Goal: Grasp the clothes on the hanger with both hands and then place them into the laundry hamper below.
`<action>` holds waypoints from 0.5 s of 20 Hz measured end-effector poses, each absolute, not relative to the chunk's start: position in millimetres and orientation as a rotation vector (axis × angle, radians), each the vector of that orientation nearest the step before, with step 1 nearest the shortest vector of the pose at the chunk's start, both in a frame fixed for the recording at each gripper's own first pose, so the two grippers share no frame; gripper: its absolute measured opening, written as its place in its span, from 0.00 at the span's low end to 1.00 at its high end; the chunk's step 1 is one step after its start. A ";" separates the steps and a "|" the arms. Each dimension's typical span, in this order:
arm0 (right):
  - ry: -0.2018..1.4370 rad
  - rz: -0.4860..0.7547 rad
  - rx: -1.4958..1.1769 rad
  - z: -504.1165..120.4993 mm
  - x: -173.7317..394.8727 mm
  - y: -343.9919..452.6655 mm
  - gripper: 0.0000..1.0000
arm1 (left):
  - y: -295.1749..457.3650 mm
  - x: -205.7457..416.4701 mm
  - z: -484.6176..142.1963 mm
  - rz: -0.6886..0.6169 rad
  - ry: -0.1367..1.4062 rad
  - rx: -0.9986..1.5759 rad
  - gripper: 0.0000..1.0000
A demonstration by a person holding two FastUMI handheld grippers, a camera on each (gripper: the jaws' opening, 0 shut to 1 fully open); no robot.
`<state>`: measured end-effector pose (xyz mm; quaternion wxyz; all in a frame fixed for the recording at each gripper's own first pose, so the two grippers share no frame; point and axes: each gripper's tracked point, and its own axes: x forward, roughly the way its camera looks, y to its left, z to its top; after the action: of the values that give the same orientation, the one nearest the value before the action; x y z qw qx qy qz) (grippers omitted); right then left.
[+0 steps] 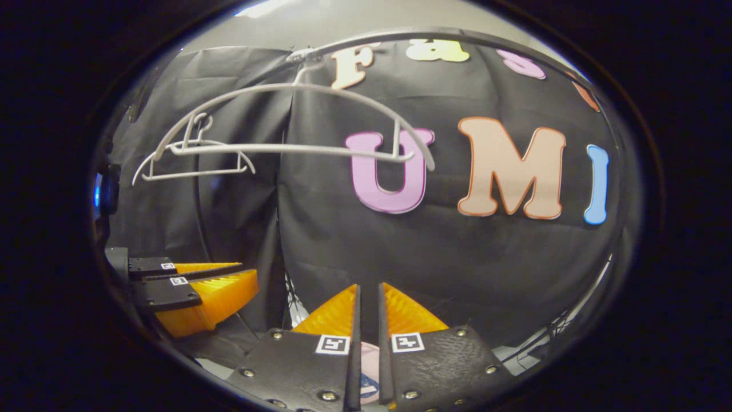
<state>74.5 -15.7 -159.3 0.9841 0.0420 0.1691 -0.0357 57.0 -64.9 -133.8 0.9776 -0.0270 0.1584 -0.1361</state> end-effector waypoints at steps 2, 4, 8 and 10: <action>0.292 -0.077 0.070 -134.4 75.1 -17.7 0.12 | -67.7 60.7 -109.4 -0.278 0.267 -0.062 0.21; 0.245 -0.082 0.057 -112.5 75.9 -21.9 0.12 | -68.6 62.7 -86.9 -0.281 0.224 -0.074 0.23; 0.161 -0.095 0.063 -68.7 74.2 -26.2 0.12 | -69.3 63.1 -44.7 -0.287 0.141 -0.085 0.23; 0.129 -0.108 0.070 -50.7 72.3 -30.8 0.12 | -68.9 62.6 -27.8 -0.282 0.110 -0.090 0.23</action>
<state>72.3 -30.8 -50.7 0.9959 0.0352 0.0642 -0.0538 62.6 -68.9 -27.8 0.9876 -0.0450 0.0546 -0.1402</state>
